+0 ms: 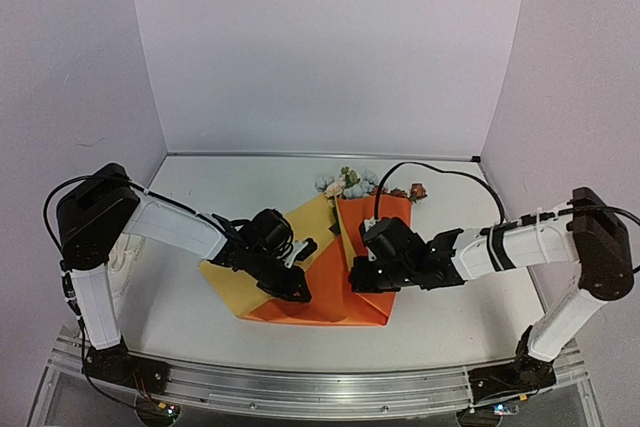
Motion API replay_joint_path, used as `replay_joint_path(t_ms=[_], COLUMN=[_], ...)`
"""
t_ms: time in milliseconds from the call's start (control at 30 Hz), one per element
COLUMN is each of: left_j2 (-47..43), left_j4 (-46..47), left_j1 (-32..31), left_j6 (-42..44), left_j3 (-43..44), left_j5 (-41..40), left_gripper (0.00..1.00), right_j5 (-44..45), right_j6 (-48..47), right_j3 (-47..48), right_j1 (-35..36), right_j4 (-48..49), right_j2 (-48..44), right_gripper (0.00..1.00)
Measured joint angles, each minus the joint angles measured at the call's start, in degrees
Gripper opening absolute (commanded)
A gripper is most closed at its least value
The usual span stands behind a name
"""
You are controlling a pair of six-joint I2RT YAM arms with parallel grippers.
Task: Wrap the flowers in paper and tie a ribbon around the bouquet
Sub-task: Fold the one-fourth-folded wrapping paper at the center of the board.
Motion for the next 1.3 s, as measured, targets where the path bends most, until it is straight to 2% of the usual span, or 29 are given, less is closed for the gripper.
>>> replay_joint_path(t_ms=[233, 333, 500, 733, 900, 967, 1033, 1300], left_j2=[-0.2, -0.9, -4.6, -6.0, -0.3, 2.4, 5.5, 12.8], left_j4=[0.0, -0.1, -0.1, -0.2, -0.1, -0.2, -1.4, -7.5], left_j1=[1.2, 2.2, 5.4, 12.0, 14.4, 14.3, 14.2, 14.0], left_j6=[0.0, -0.2, -1.8, -6.0, -6.8, -6.5, -5.4, -1.6], left_j3=[-0.1, -0.2, -0.1, 6.9, 18.8, 22.0, 25.0, 30.5], left_j5=[1.4, 2.6, 4.6, 6.1, 5.4, 5.4, 5.4, 5.3], left_gripper=[0.14, 0.2, 0.4, 0.57, 0.58, 0.5, 0.48, 0.45], right_j5=[-2.8, -3.6, -4.7, -6.0, -6.5, -6.7, -6.8, -6.8], right_j6=[0.1, 0.2, 0.3, 0.2, 0.2, 0.2, 0.2, 0.0], right_j3=[0.4, 1.2, 2.3, 3.2, 3.7, 4.0, 4.2, 4.3], right_j1=[-0.8, -1.2, -1.5, -1.5, -1.5, -1.5, -1.5, -2.0], right_j4=[4.6, 5.7, 6.6, 7.0, 6.9, 7.0, 7.0, 6.9], right_j2=[5.1, 7.1, 8.8, 9.9, 10.8, 11.1, 11.2, 11.4], right_gripper=[0.0, 0.0, 0.0, 0.0, 0.0, 0.0, 0.0, 0.0])
